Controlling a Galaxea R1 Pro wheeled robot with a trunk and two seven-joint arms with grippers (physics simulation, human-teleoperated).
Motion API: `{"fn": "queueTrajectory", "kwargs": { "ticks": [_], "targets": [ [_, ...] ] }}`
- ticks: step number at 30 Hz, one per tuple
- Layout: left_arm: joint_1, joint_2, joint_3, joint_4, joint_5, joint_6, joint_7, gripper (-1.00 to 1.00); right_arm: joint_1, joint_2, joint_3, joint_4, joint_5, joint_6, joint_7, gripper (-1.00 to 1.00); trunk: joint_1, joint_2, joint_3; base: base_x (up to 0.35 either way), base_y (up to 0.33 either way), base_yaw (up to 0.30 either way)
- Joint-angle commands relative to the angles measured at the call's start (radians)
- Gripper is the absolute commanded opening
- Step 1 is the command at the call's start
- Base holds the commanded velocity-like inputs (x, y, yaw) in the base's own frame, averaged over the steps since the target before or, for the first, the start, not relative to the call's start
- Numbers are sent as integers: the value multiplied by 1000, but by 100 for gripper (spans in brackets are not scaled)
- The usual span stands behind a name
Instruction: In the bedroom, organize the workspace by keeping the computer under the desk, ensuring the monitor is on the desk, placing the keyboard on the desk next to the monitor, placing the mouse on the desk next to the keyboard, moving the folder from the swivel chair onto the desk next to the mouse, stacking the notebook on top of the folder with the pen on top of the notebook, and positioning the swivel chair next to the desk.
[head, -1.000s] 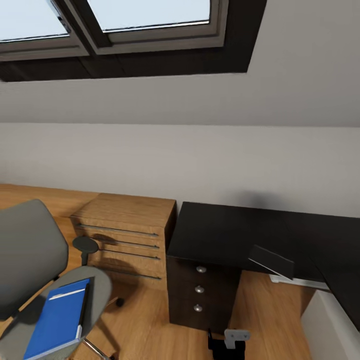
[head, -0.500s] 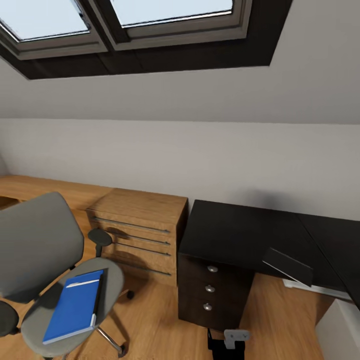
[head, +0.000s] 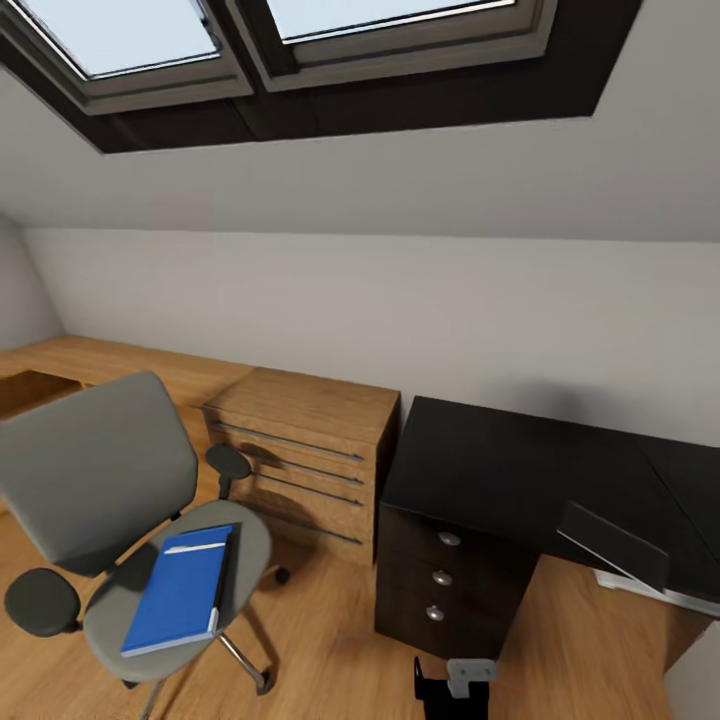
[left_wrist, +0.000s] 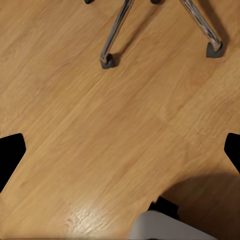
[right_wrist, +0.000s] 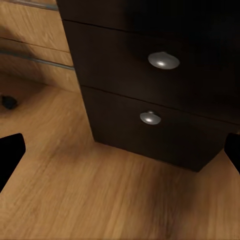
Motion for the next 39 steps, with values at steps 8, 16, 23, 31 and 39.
{"fn": "queueTrajectory", "kwargs": {
  "ticks": [8,16,23,31,39],
  "targets": [
    [0,2,-7,-3,11,-7,7,100,-1,1,9,1,-5,-40,-4,100,0,-1,-9,0,0,219],
    [0,4,-3,-3,13,-8,9,100,1,14,9,1,-7,-48,-1,100,0,-1,-15,0,0,170],
    [0,10,4,-4,15,-8,14,100,1,18,9,1,-9,-47,0,100,0,-1,-15,0,0,122],
    [0,8,109,-5,15,-9,8,100,1,20,8,1,-12,-45,-2,100,0,-1,-15,0,0,264],
    [0,6,113,-5,15,-9,8,100,1,20,8,1,-13,-46,-4,100,0,-1,-15,0,0,273]
  ]
}}
